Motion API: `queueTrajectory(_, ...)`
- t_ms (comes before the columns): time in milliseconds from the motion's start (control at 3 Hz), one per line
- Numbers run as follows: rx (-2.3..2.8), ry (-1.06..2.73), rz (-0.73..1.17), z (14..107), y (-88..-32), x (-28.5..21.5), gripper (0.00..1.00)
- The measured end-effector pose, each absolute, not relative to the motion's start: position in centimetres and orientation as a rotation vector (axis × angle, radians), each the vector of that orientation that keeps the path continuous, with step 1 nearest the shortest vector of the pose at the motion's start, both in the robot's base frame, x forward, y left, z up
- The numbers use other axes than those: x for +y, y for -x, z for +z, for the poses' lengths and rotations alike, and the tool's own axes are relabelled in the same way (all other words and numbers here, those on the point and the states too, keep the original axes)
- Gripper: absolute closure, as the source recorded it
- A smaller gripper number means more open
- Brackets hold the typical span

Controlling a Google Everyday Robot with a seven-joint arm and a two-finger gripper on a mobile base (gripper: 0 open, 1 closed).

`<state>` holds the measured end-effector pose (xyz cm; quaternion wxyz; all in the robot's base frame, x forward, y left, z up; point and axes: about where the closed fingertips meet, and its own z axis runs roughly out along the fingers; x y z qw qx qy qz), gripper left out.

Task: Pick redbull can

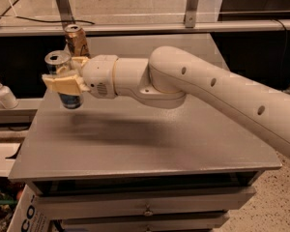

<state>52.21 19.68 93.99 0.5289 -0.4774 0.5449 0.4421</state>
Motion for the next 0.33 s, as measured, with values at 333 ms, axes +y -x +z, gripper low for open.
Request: queueTrajectory(333, 1.299, 1.138, 1.054, 94.19, -52.32, 19.62, 1.00)
